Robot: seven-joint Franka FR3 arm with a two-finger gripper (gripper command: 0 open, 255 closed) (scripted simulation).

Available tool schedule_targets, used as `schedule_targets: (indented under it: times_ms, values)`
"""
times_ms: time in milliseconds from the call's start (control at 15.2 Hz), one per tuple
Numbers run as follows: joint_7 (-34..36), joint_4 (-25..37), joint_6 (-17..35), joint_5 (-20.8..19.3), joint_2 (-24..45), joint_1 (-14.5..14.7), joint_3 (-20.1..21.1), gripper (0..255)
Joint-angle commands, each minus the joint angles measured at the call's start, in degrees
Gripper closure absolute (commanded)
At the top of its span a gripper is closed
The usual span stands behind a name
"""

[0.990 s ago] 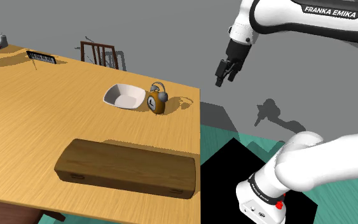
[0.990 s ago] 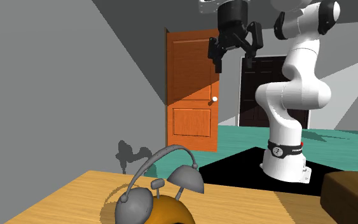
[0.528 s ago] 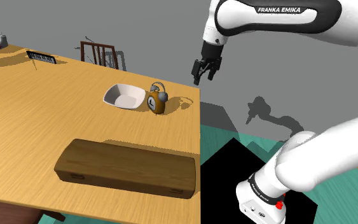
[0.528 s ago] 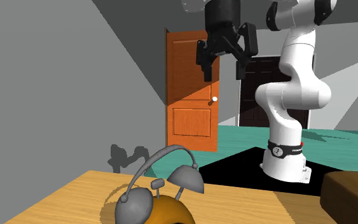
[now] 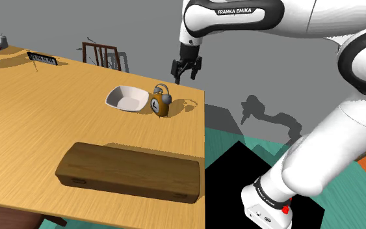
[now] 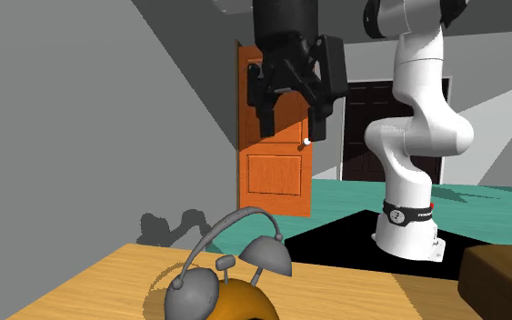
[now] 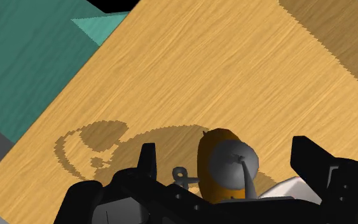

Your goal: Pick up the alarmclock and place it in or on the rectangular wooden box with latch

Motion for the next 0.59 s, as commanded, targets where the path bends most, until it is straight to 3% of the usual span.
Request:
schedule_targets:
  times_ms: [0, 528]
  values:
    - [1.1, 4.3, 0.0, -0.5, 4.8, 0.3, 0.2, 0]
    - [5.5, 28.3, -4.9, -2.7, 25.8, 2.5, 0.6, 0]
